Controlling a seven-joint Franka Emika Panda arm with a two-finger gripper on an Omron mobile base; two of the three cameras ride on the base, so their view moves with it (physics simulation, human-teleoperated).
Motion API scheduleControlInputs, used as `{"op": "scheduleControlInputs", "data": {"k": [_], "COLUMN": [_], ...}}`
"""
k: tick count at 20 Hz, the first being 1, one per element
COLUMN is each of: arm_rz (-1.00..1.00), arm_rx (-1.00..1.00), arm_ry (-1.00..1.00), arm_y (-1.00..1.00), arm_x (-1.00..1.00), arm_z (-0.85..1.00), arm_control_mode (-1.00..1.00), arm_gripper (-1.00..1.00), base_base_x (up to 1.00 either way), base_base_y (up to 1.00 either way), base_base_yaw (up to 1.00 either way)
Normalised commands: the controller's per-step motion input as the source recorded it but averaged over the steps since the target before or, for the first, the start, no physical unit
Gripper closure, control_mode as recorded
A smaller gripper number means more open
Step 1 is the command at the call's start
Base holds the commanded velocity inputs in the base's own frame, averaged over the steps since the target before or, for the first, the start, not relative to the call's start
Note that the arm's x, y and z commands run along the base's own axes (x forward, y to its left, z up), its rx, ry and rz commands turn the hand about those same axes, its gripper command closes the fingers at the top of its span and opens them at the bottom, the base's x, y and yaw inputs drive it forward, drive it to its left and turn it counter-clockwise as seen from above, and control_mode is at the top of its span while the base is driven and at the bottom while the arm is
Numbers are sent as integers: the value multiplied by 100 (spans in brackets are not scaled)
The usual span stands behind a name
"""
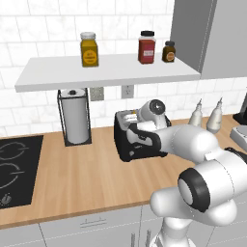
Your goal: Start the toaster. Once the lever pops up, take the bread to the plate on the dining counter.
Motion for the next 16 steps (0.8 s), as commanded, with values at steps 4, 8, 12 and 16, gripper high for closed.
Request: {"op": "scheduleControlInputs", "data": {"k": [4,8,12,16], "arm_rz": [0,0,0,0], "arm_rx": [0,0,0,0], "arm_ry": [0,0,0,0], "arm_y": [0,0,0,0], "arm_x": [0,0,0,0], "arm_z": [0,0,0,0], "arm_control_mode": [-100,-100,-100,-100], "arm_gripper": [-100,-100,-100,-100], "base_base_x": [0,0,0,0], "base_base_y": [0,0,0,0], "base_base_yaw": [0,0,0,0]}}
